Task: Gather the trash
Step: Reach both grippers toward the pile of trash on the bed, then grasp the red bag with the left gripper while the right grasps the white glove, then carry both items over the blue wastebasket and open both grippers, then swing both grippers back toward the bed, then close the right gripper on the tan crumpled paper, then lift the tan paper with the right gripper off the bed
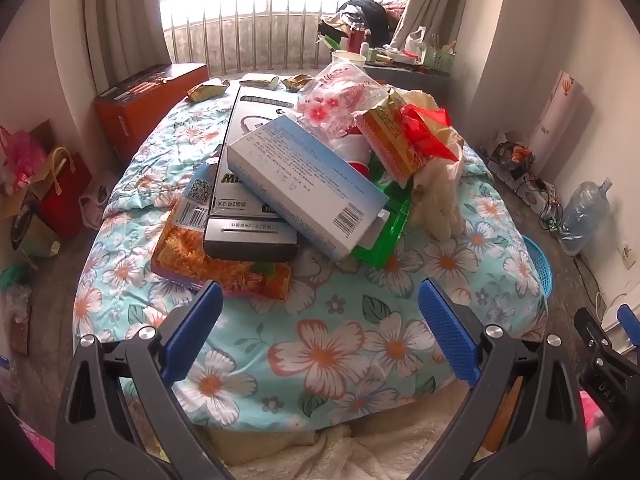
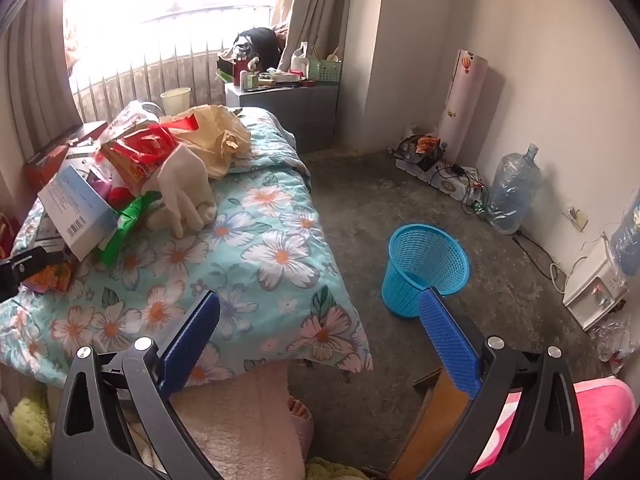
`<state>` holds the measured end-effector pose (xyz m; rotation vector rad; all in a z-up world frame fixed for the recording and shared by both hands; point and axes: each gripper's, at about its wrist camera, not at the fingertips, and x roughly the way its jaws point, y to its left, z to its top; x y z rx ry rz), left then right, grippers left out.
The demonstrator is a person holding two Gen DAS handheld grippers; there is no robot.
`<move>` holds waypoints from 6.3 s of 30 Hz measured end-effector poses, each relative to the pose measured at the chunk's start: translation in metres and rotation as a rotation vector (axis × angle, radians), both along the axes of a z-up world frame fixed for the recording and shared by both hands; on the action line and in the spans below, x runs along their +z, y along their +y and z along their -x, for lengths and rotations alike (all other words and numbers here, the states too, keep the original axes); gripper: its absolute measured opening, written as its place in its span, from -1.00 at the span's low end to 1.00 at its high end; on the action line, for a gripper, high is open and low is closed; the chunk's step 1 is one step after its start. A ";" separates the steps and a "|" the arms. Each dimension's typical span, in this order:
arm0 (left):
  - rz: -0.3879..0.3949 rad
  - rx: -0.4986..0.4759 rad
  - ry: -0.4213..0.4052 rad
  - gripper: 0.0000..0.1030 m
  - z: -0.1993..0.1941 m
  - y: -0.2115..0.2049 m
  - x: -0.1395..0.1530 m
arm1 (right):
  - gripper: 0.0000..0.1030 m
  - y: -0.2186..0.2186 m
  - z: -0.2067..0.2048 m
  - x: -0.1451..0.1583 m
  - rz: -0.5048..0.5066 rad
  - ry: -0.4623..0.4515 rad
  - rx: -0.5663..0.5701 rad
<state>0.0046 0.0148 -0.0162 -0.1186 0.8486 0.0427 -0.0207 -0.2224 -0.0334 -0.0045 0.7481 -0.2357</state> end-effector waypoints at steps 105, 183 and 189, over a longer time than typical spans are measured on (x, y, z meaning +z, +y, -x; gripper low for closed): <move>-0.062 -0.982 0.372 -0.23 -0.314 -0.540 -0.129 | -0.02 -0.460 -0.186 -0.211 -0.611 0.097 -0.554; 0.200 -0.416 0.228 -0.54 -0.203 -0.034 -0.028 | -0.93 -0.097 -0.208 -0.090 -0.945 0.059 0.132; 0.185 -0.425 0.190 -0.72 -0.193 -0.035 -0.019 | -0.93 -0.104 -0.201 -0.087 -0.957 0.038 0.136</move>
